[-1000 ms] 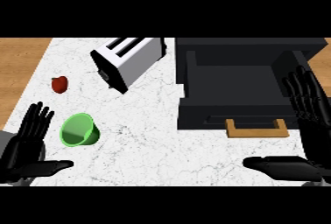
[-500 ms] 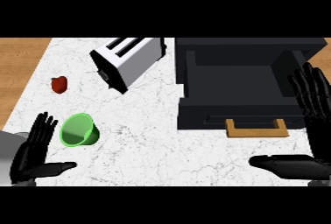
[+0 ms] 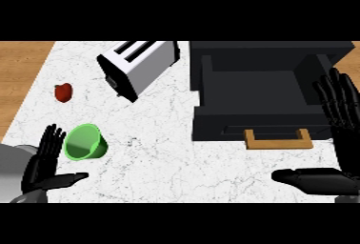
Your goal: Pick up the cup, place it into the drawer and close the drawer
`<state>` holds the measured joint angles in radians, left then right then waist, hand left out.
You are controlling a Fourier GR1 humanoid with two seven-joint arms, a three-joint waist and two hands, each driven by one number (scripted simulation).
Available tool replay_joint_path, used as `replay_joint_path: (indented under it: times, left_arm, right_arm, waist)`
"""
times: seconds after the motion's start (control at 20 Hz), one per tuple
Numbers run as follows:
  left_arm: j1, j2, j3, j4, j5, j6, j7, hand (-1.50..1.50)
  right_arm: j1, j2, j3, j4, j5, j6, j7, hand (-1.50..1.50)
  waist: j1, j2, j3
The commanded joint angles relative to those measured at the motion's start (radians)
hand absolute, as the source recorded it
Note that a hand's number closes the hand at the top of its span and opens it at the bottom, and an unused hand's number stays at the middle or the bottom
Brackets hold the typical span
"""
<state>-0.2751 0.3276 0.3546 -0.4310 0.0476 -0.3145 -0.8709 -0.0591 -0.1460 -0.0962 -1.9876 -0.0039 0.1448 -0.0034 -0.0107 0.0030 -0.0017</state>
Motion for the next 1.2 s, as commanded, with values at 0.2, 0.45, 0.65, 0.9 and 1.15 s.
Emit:
replay_joint_path:
  times: [0.2, 0.45, 0.65, 0.9, 1.15]
  left_arm:
    - [-0.109, -0.01, 0.004, 0.194, -0.035, 0.018, -0.166, -1.5]
    - [-0.103, 0.011, -0.002, 0.222, -0.044, -0.017, -0.196, -1.5]
    - [-0.126, 0.003, -0.001, 0.239, -0.045, -0.016, -0.199, -1.5]
    - [-0.146, -0.029, -0.002, 0.241, -0.042, -0.014, -0.197, -1.5]
    - [-0.152, 0.021, 0.005, 0.229, -0.025, -0.145, -0.189, -1.5]
  right_arm:
    - [-0.052, 0.007, 0.007, 0.016, 0.01, -0.013, 0.038, -1.5]
    - [-0.026, 0.011, 0.026, -0.019, 0.002, 0.007, 0.044, -1.5]
    - [-0.044, 0.019, 0.025, -0.003, 0.012, -0.007, 0.047, -1.5]
    - [0.025, 0.057, 0.06, 0.059, 0.054, -0.007, -0.077, -1.5]
    - [-0.041, 0.009, -0.01, 0.069, 0.001, 0.011, -0.03, -1.5]
  waist:
    - [-0.008, 0.004, -0.002]
    - [-0.009, 0.003, -0.002]
    - [-0.013, 0.006, -0.003]
    - [-0.012, 0.006, -0.002]
    - [-0.013, 0.007, -0.003]
